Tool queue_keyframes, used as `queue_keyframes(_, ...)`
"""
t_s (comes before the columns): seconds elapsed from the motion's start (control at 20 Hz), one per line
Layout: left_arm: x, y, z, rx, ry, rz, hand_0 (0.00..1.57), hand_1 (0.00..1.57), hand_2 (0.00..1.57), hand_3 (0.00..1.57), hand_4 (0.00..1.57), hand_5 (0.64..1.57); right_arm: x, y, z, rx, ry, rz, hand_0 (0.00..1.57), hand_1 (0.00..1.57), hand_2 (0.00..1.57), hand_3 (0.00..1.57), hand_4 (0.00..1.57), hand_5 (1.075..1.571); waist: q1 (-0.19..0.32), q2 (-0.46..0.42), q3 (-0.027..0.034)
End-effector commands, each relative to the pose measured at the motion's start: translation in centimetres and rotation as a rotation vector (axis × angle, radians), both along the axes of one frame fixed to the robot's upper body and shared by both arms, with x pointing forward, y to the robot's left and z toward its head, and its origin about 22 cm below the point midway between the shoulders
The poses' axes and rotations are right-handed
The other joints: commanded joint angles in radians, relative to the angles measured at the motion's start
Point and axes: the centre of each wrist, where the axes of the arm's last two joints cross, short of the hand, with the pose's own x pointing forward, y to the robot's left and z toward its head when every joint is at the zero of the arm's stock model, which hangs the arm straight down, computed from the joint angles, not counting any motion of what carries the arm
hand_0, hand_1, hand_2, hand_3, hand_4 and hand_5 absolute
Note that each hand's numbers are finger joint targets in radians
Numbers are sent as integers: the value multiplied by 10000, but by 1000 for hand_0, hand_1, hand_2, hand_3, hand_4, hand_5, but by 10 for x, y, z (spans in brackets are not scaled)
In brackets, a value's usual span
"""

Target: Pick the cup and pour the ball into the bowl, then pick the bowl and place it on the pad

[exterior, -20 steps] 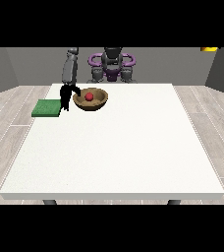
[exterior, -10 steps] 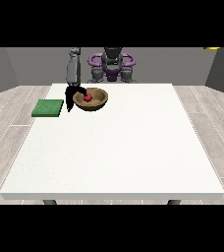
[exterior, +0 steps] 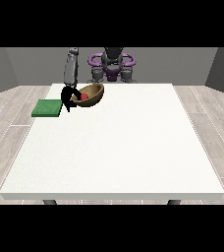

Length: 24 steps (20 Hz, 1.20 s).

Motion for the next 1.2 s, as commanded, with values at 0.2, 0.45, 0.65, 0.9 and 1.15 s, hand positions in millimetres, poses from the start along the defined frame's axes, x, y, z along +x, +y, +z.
queue_keyframes(0.2,-1,6,-9,-145,226,-134,0,0,0,0,1160,1527,-25,-40,-8,-1325,3090,-1367,1571,1571,1571,1292,995,1542,145,146,370)
queue_keyframes(0.45,-5,28,-26,-466,978,452,0,0,0,0,1191,1528,4,-69,42,-2010,3580,-1444,1571,1571,1571,1111,1026,1548,-425,-748,349)
queue_keyframes(0.65,-14,45,-47,-458,1075,922,0,0,0,0,1200,1540,26,-85,84,-2188,4099,-1118,1571,1571,1571,969,1046,1557,-829,-878,376)
queue_keyframes(0.9,-27,67,-68,-250,1883,1549,0,0,0,0,1201,1544,47,-109,147,-3234,4559,-375,1571,1571,1571,712,1056,1566,-1487,-1376,393)
queue_keyframes(1.15,-28,67,-68,-405,1593,1892,0,0,0,0,1205,1545,40,-148,174,-2735,4207,-728,1571,1571,1571,585,1094,1564,-1707,-1244,412)
